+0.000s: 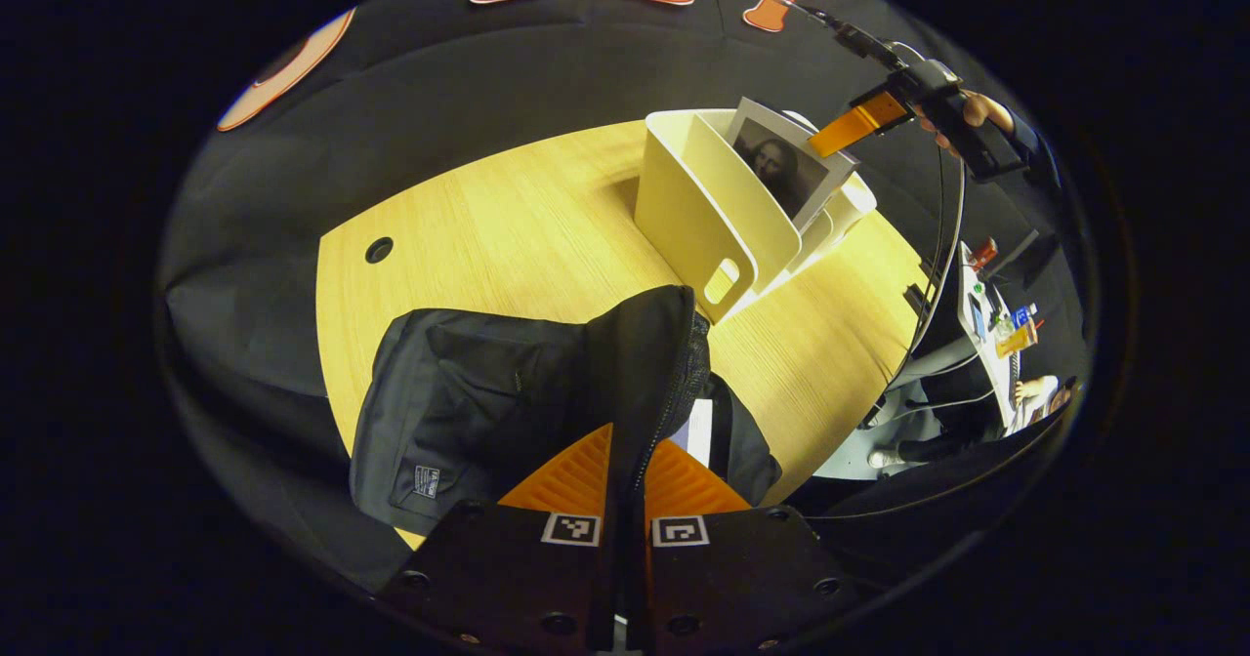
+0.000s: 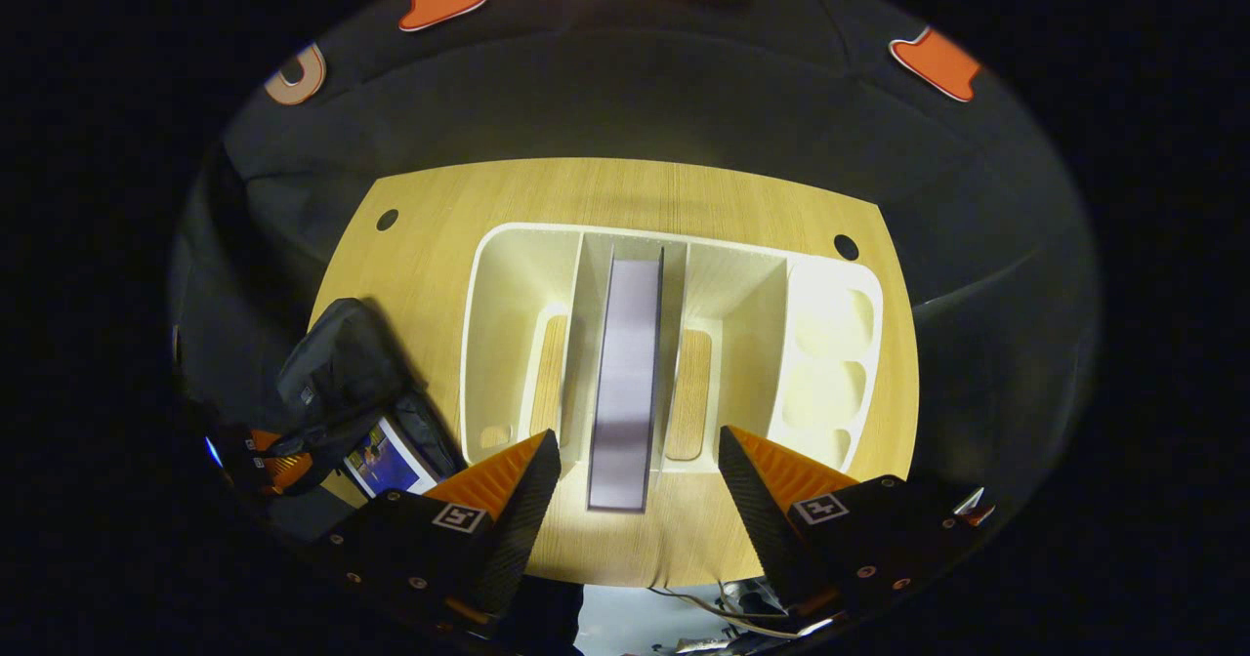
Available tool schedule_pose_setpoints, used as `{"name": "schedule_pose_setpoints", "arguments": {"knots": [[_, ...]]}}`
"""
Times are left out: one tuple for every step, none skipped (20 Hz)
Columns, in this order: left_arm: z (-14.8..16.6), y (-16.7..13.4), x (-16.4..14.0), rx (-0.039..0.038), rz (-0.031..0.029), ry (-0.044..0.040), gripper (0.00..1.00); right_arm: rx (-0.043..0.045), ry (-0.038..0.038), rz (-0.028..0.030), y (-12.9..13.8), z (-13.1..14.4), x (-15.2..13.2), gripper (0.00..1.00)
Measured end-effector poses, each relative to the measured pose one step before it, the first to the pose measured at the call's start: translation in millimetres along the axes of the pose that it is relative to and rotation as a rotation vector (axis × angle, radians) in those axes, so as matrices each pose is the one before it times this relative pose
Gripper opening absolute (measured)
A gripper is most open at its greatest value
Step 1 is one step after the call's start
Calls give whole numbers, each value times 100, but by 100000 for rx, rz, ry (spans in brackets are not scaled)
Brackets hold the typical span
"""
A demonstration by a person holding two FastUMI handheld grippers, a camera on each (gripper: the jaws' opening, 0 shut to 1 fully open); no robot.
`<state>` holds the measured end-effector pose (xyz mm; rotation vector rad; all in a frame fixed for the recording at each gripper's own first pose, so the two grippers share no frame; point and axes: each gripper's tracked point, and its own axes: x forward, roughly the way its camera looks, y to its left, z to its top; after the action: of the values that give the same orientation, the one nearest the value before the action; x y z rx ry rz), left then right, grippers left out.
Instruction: Open the schoolbag, grab two books from the bookshelf and put them into the schoolbag.
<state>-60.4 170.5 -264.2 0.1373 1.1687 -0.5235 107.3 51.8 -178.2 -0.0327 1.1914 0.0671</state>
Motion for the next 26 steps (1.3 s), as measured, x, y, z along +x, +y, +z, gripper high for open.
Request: {"name": "schedule_pose_setpoints", "arguments": {"knots": [[-19,-38,-106,-730,856,-91,6,-326,809,411,172,348,355,98],[-191,246,-120,-962,876,91,6,-435,1167,1055,329,275,452,98],[92,10,-57,-294,410,-122,6,104,1134,686,195,191,452,97],[-55,85,18,-631,657,39,6,-636,1356,421,82,55,470,97],[28,-95,-25,-510,314,-37,6,50,850,-567,-24,89,407,95],[-73,50,110,-475,369,-83,6,-350,727,-249,60,29,379,94],[52,-39,41,-395,132,136,6,494,471,-54,-74,139,177,92],[-50,13,-97,-128,143,-8,6,515,760,71,96,102,384,89],[29,-69,-8,-81,-86,202,6,874,219,-391,-50,182,233,85],[-30,-2,41,117,-101,43,6,571,540,-208,-56,-8,337,83],[-12,-9,26,29,-231,185,6,1173,425,-693,-122,50,283,76],[18,-67,36,211,-146,144,6,938,434,-338,123,-19,162,72],[0,-83,116,308,-287,128,6,1285,610,-604,-51,-85,211,64],[62,-41,170,346,-525,115,6,1212,815,-409,88,-153,305,60],[84,-76,161,435,-647,220,6,2198,1248,-143,3,-223,-72,49],[-84,-39,57,302,-636,351,5,2039,276,639,412,-110,599,43],[45,-52,24,341,-866,292,5,904,190,-971,-126,-145,-369,39],[-53,-118,181,632,-812,434,6,303,266,-1292,-196,-320,-293,39],[6,-78,92,704,-748,444,6,562,-753,-3,103,-148,-269,37],[-7,108,97,1145,-235,281,5,360,-332,622,351,-429,-392,37],[-114,117,6,646,-352,304,5,931,-536,950,285,-513,-526,37],[208,18,-85,564,-371,-8,6,88,-226,1350,255,-590,-512,36],[64,-71,16,275,-571,13,6,433,-369,887,165,-646,-643,43],[-166,-2,-47,645,-615,-82,6,380,-714,269,17,-695,-710,36],[-28,33,39,602,-631,155,6,543,-1281,-303,-194,-626,-699,36],[-26,18,-44,818,-662,20,6,448,-1263,-509,-75,-630,-618,36]]}}
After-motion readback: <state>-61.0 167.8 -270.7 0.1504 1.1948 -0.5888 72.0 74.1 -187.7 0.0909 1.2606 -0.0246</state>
